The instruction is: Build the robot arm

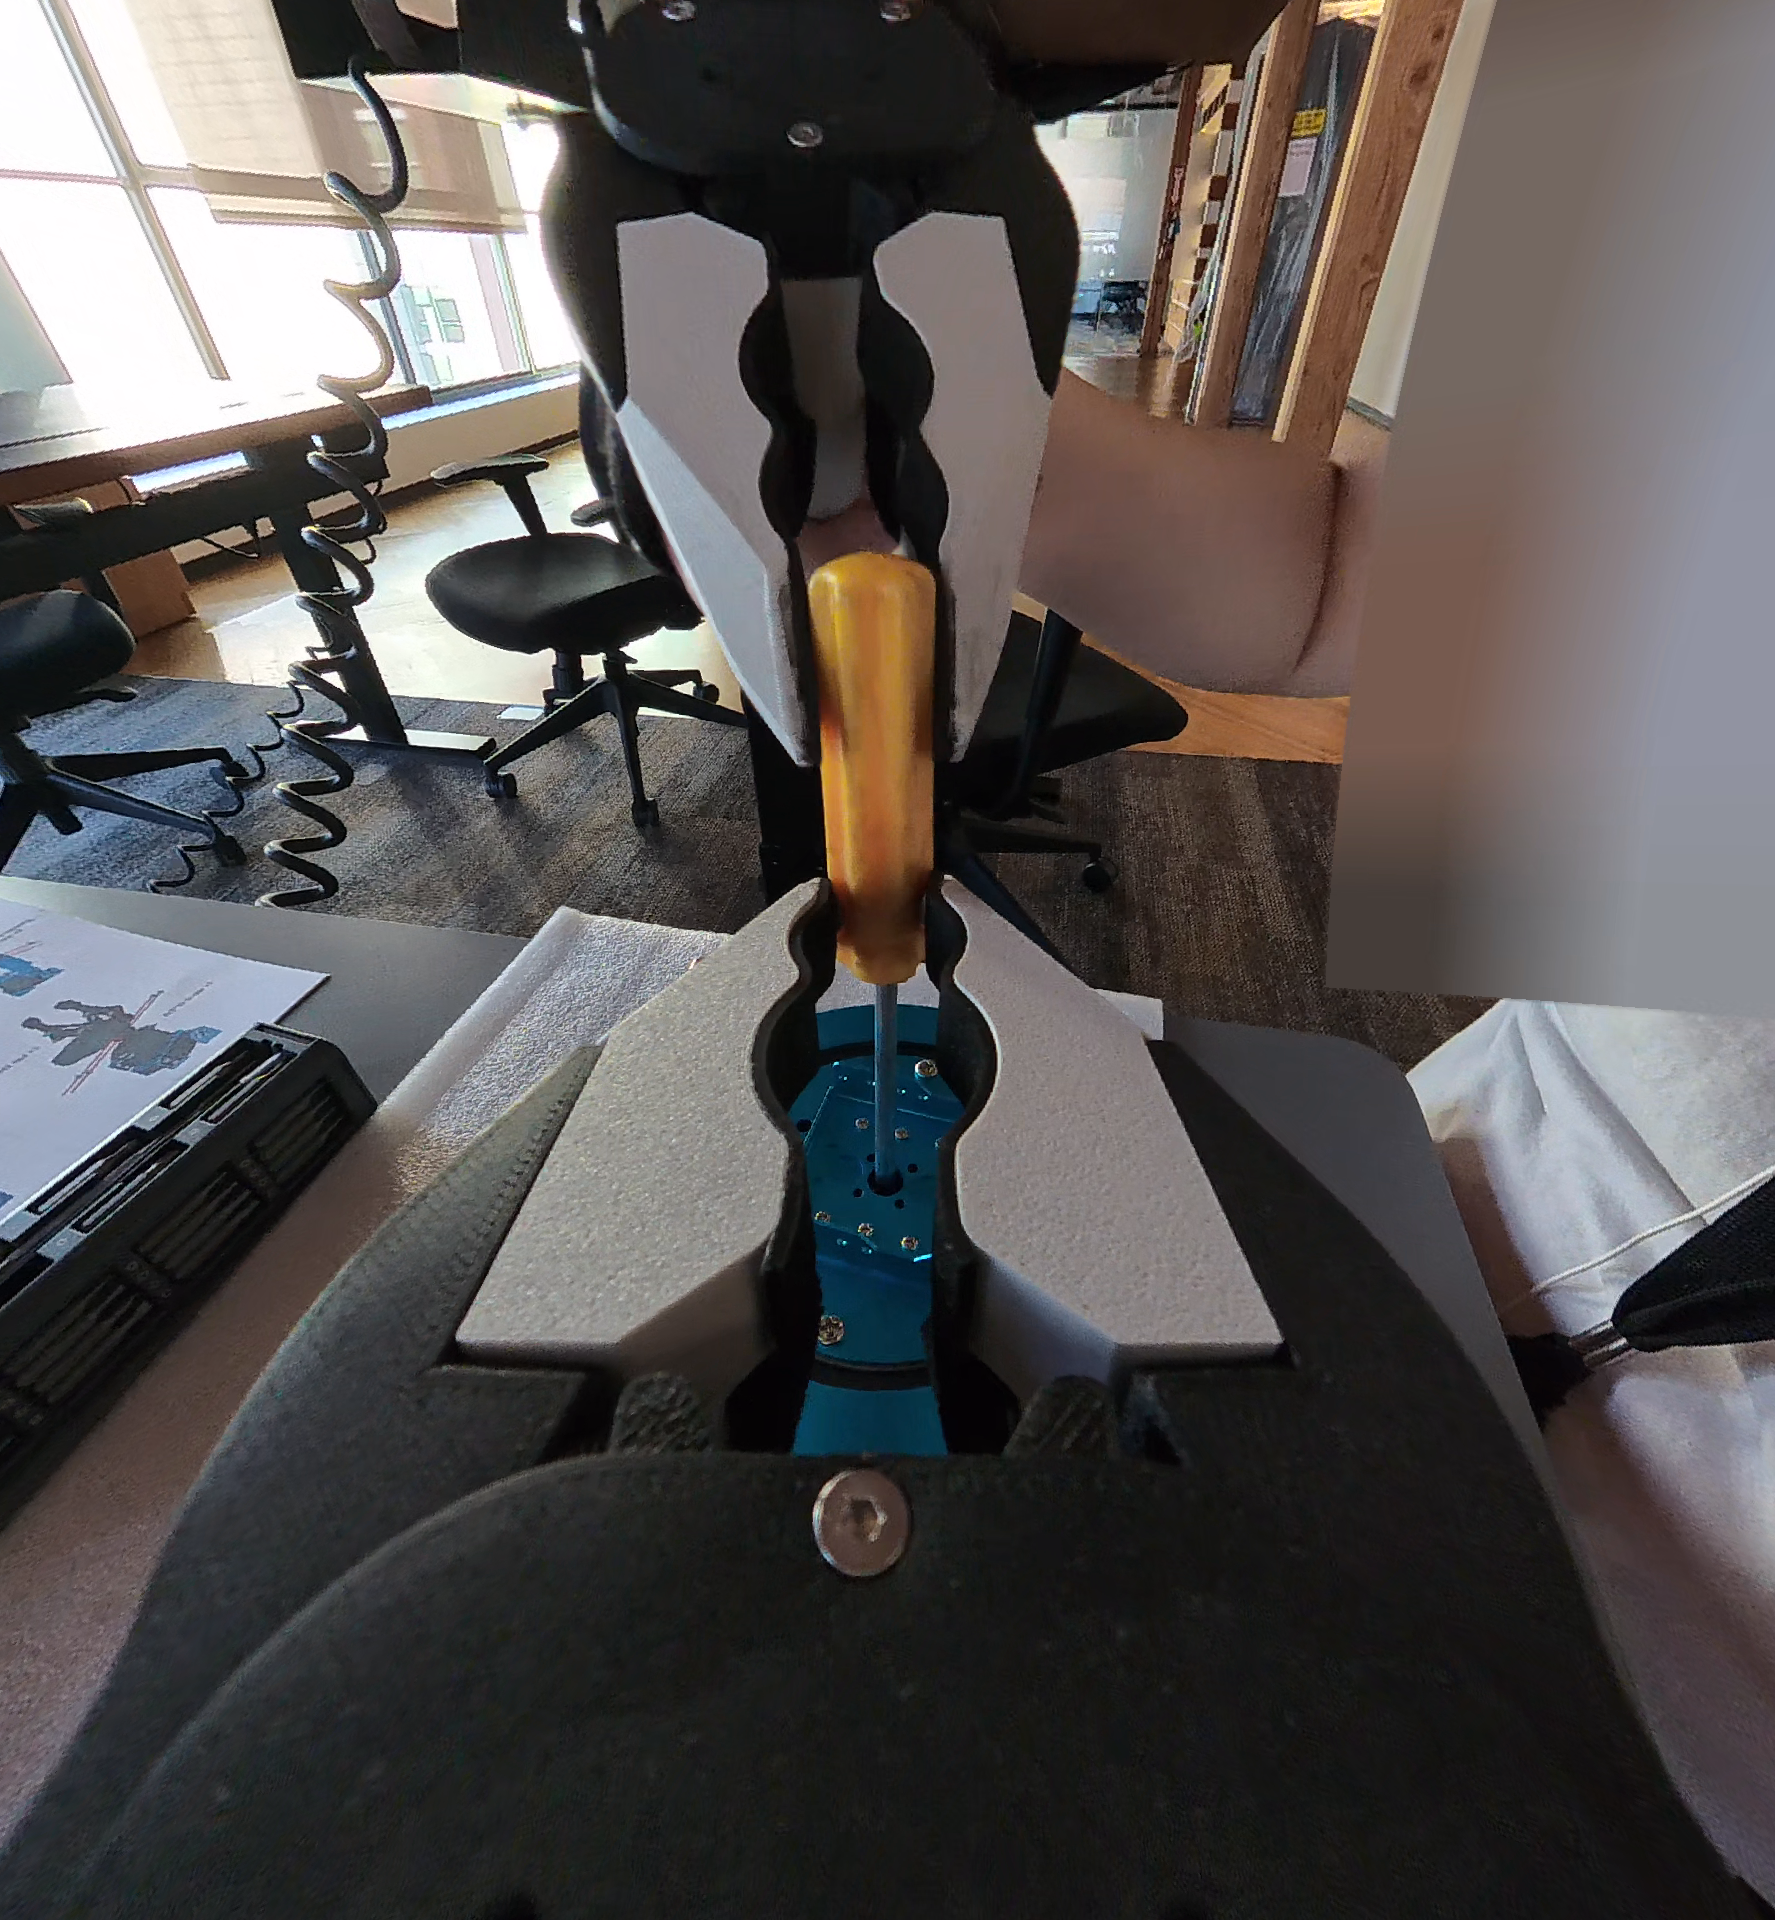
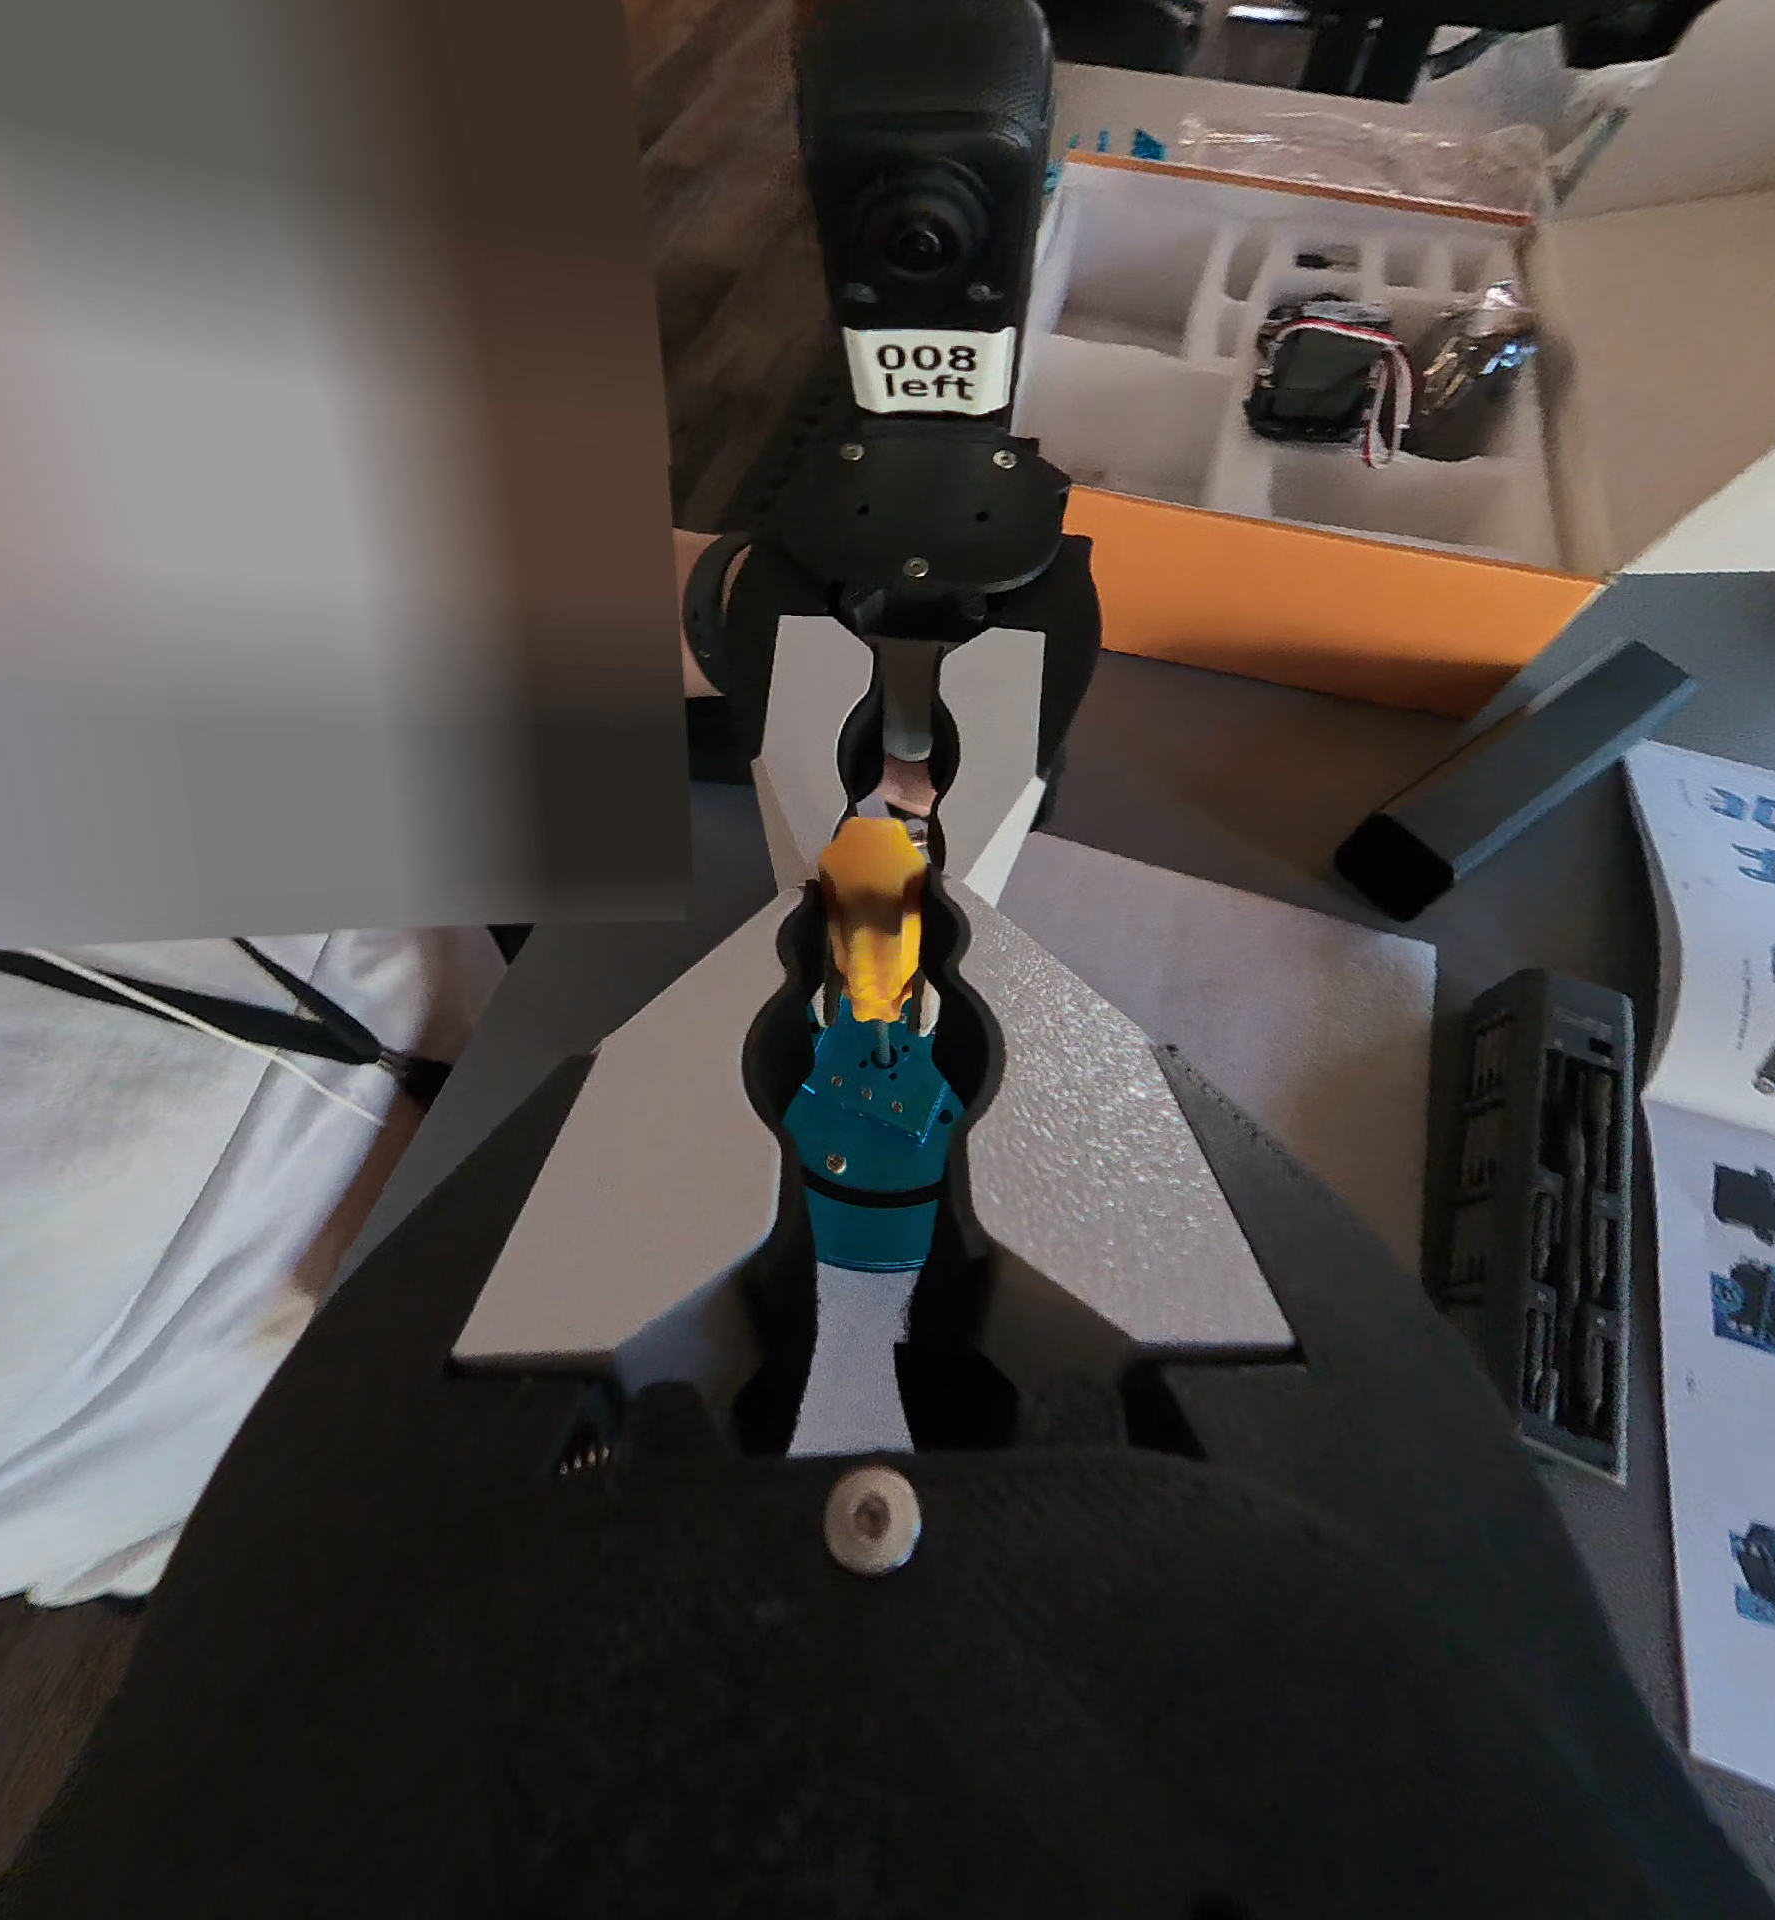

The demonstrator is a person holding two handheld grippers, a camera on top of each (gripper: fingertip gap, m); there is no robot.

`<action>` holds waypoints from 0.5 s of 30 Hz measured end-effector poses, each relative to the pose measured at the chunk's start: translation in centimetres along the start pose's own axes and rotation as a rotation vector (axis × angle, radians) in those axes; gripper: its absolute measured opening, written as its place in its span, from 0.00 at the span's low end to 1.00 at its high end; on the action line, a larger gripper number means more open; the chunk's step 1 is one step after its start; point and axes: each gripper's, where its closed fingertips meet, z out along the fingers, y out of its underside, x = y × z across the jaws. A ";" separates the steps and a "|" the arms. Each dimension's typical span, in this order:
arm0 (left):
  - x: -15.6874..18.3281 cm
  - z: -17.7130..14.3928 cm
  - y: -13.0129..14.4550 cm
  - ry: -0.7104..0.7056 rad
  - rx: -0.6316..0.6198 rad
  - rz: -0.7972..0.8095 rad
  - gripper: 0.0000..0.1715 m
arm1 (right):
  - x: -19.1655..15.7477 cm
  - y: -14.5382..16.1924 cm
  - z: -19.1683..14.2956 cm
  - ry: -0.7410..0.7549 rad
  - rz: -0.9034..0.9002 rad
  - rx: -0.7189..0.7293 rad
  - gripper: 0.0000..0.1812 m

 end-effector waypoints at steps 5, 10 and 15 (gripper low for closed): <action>0.2 0.0 0.0 0.003 -0.005 -0.003 0.09 | -0.2 -0.1 0.0 0.057 0.027 0.024 0.10; 0.3 -0.4 0.3 -0.002 -0.016 0.001 0.11 | 0.0 -0.2 0.2 0.047 0.027 0.061 0.10; 0.2 -0.4 0.3 -0.031 -0.022 0.019 0.13 | 0.4 -0.2 0.2 0.096 0.058 0.061 0.10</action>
